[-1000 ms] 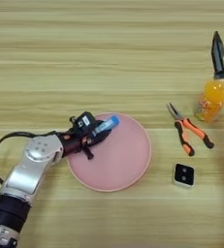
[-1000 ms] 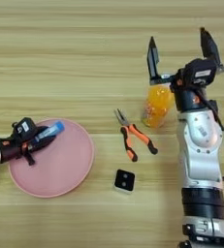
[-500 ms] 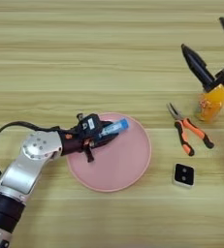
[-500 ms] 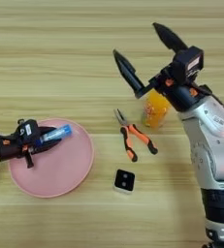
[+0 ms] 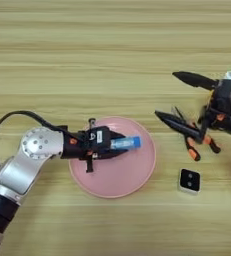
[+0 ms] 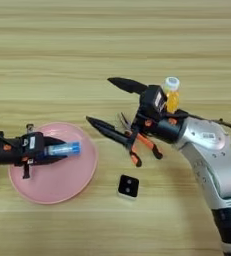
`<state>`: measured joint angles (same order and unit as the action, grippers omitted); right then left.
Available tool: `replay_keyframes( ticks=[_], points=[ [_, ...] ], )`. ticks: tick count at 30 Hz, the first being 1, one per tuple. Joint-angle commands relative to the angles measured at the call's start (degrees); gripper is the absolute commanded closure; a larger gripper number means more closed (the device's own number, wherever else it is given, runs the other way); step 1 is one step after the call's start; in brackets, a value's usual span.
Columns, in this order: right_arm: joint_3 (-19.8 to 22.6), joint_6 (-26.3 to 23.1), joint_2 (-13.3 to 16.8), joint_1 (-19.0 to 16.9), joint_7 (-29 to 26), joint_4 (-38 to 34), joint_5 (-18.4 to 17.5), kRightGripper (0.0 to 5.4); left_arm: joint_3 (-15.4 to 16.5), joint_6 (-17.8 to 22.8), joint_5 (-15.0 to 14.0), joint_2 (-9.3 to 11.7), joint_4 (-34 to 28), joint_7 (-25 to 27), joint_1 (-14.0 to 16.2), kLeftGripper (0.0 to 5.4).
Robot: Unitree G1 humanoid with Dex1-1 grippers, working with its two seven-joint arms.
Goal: Move the objects on the table
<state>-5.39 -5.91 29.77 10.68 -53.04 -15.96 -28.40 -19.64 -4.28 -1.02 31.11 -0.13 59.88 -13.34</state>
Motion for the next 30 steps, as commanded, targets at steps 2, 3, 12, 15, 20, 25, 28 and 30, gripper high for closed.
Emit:
replay_keyframes(
  ticks=[2,3,12,15,20,25,28,30],
  points=[
    [-3.21,-0.52,2.48,1.29,-3.70,0.90,4.00,0.00,-1.34,-0.15,-0.28,0.44,-2.11,2.66,-3.25,4.06],
    [-3.71,-0.39,2.76,1.30,-4.29,1.06,4.71,0.00,-1.44,-0.01,-0.40,0.28,-2.33,2.78,-3.55,4.06],
    [-7.77,2.19,4.87,1.53,-8.34,4.02,11.96,0.00,-2.23,1.39,-1.45,-0.59,-4.04,3.99,-5.64,4.06],
    [-9.21,2.81,5.36,2.31,-9.70,5.14,14.01,0.00,-2.59,1.82,-1.46,-0.46,-4.66,4.50,-6.11,4.06],
    [-10.83,3.62,5.04,3.69,-10.92,6.63,16.52,0.00,-3.28,2.14,-1.17,-0.25,-4.95,5.03,-6.68,4.06],
    [-11.54,3.99,4.44,4.51,-11.21,7.24,17.46,0.00,-3.46,2.14,-1.11,-0.07,-5.01,5.14,-7.04,4.06],
    [-11.60,4.04,4.16,4.85,-11.38,7.34,17.57,0.27,-3.54,2.11,-0.85,0.04,-4.97,5.16,-7.28,4.06],
    [-11.58,4.08,4.04,5.05,-11.42,7.42,17.55,0.44,-3.62,2.05,-0.70,0.07,-4.84,5.16,-7.40,4.06]
  ],
)
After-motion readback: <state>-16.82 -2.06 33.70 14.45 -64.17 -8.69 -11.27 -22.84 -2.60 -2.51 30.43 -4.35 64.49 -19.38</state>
